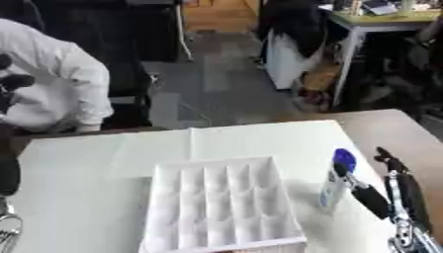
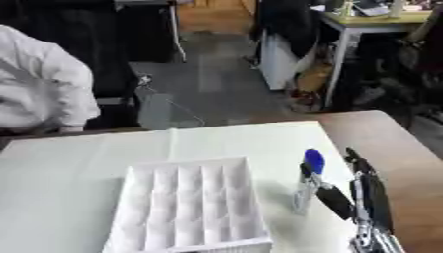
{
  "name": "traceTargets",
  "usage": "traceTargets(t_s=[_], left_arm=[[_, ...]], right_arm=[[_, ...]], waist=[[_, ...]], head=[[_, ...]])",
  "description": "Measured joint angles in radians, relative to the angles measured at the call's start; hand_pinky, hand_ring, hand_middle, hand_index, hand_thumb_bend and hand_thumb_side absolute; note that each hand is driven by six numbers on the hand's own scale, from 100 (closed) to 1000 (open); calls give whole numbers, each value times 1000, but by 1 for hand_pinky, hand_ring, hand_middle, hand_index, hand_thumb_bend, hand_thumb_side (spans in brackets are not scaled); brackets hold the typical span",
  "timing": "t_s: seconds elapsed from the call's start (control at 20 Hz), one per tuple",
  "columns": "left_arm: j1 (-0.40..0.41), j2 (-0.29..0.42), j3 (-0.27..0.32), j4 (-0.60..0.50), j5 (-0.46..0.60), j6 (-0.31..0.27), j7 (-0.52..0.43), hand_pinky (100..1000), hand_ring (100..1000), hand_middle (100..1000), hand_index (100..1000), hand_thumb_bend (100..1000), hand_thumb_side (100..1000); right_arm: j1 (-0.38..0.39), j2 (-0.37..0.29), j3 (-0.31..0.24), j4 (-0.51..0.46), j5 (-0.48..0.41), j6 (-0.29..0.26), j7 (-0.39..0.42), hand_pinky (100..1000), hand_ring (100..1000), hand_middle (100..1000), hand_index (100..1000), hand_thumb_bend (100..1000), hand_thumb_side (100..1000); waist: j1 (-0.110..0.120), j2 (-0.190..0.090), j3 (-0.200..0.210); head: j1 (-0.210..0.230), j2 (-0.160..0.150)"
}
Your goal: Pick up objects on the table and place them in the box.
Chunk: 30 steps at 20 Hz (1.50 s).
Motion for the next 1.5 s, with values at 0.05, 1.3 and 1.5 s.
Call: traceTargets(t_s=[0.05,1.3,1.5], left_arm=[[0,0,0,0,0,0,0,655,693,804,870,522,1000],[-9,0,-6,0,2,2,-9,654,693,804,870,523,1000],[-9,0,-6,0,3,2,-11,655,693,805,870,522,1000]], right_arm=[[-4,0,5,8,-7,-2,0,755,916,815,980,758,832],[-139,26,49,210,-35,-17,20,760,926,837,946,752,794],[-150,26,49,243,-29,-12,30,760,925,840,946,753,789]], waist=[[0,1,0],[2,5,7],[2,5,8]], head=[[0,-2],[-88,-34],[-88,-34]])
